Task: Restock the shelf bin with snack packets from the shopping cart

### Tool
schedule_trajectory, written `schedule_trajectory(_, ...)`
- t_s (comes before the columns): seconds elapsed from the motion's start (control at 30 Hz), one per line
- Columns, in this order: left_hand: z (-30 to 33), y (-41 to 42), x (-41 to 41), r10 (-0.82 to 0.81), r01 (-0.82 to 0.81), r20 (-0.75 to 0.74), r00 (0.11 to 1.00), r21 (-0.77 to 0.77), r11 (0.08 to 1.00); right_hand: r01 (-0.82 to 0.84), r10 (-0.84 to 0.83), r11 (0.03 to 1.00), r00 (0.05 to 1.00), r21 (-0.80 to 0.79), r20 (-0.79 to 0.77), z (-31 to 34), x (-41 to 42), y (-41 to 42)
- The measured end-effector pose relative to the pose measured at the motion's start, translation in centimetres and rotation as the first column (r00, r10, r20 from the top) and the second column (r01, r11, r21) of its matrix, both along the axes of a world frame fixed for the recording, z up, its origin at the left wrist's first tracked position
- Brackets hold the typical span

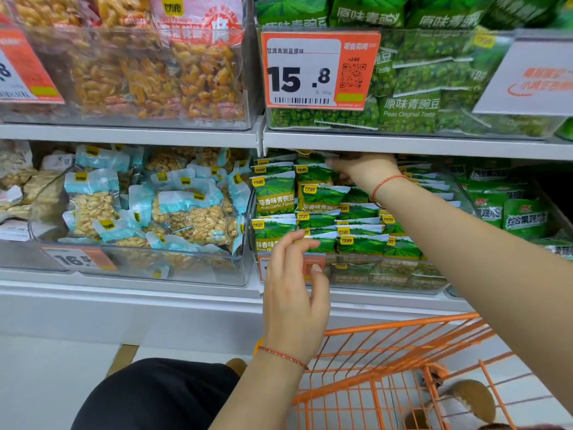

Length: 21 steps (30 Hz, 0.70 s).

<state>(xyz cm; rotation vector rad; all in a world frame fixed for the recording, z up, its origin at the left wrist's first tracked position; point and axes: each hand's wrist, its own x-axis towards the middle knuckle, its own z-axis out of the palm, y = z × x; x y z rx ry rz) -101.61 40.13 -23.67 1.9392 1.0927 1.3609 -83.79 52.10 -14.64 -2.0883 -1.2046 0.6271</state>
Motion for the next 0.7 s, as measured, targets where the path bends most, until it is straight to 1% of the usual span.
schedule_trajectory(0.03, 0.0, 0.0, 0.0, -0.001, 0.001, 0.0, 1.0, -0.004, 1.0, 0.036, -0.028, 0.995, 0.995, 0.09, -0.092, -0.1, 0.2, -0.7)
schedule_trajectory(0.07, 0.0, 0.0, 0.0, -0.001, 0.001, -0.001, 1.0, -0.007, 1.0, 0.067, -0.037, 0.977, 0.988, 0.201, -0.149, -0.4, 0.4, -1.6)
schedule_trajectory(0.1, 0.0, 0.0, 0.0, 0.0, 0.0, -0.003, 1.0, -0.009, 1.0, 0.084, -0.034, 0.95, 0.985, 0.301, -0.169, -0.7, 0.4, -2.8)
schedule_trajectory(0.17, 0.0, 0.0, 0.0, -0.001, 0.001, -0.009, 1.0, -0.012, 1.0, 0.04, 0.007, 0.909, 0.994, 0.415, -0.112, -1.5, 0.1, -5.6)
schedule_trajectory(0.2, 0.0, 0.0, 0.0, -0.002, 0.002, -0.012, 1.0, -0.009, 1.0, -0.028, 0.062, 0.904, 0.996, 0.427, -0.064, -1.9, -0.2, -6.8)
schedule_trajectory(0.27, 0.1, 0.0, 0.0, -0.006, 0.006, -0.022, 1.0, -0.003, 1.0, -0.162, 0.151, 0.918, 0.987, 0.362, 0.058, -2.6, -0.7, -8.0)
schedule_trajectory(0.3, 0.1, -0.1, -0.1, -0.008, 0.008, -0.026, 1.0, -0.002, 1.0, -0.194, 0.166, 0.926, 0.98, 0.323, 0.112, -2.9, -0.9, -8.1)
schedule_trajectory(0.47, 0.1, -0.2, -0.1, 0.0, 0.0, -0.025, 1.0, -0.006, 1.0, -0.164, 0.121, 0.959, 0.974, 0.231, 0.19, -2.7, -1.2, -6.5)
schedule_trajectory(0.6, 0.1, -0.2, -0.1, 0.005, -0.005, -0.019, 1.0, 0.003, 1.0, -0.243, 0.233, 0.97, 0.943, 0.014, 0.238, -1.0, -1.0, -5.1)
schedule_trajectory(0.67, 0.0, -0.1, -0.1, 0.007, -0.006, -0.026, 1.0, 0.016, 1.0, -0.247, 0.262, 0.965, 0.925, -0.09, 0.276, -0.3, -1.0, -4.4)
schedule_trajectory(0.7, 0.0, -0.1, -0.1, 0.003, -0.003, -0.032, 0.999, 0.02, 1.0, -0.243, 0.268, 0.963, 0.911, -0.118, 0.314, -0.3, -1.0, -4.1)
